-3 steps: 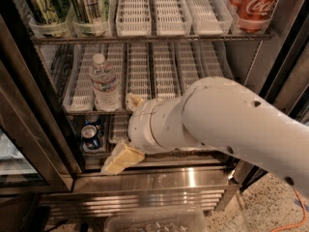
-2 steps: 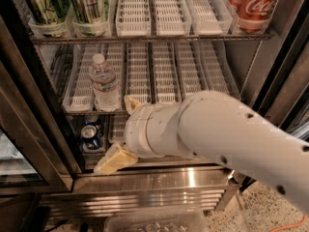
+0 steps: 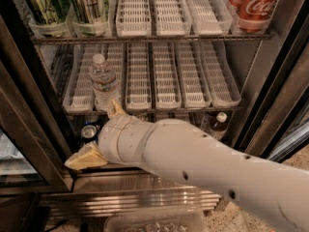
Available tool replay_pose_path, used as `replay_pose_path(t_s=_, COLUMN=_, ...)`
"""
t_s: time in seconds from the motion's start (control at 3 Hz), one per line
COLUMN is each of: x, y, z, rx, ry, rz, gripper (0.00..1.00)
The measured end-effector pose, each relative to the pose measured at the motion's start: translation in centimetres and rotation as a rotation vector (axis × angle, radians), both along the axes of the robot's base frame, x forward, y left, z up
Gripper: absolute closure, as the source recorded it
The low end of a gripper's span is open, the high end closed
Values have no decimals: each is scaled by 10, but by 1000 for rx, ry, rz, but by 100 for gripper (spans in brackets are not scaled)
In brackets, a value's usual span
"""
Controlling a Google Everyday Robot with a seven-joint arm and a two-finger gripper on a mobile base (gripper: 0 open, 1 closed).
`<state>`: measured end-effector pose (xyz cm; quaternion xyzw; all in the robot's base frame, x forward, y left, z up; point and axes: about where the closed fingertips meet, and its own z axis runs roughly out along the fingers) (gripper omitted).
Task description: Pick water bottle from middle shelf of fridge
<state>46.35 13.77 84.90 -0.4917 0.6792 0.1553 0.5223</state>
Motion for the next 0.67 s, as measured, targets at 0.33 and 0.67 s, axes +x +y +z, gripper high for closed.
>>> replay_pose_path(t_s=0.33, x=1, y=12, z=-1, rx=29, ry=-13, rz=-83, gripper=0)
replay_pose_path(t_s=0.67, x=-5, y=16, z=-1, rx=31, ry=-45, rz=-179, gripper=0)
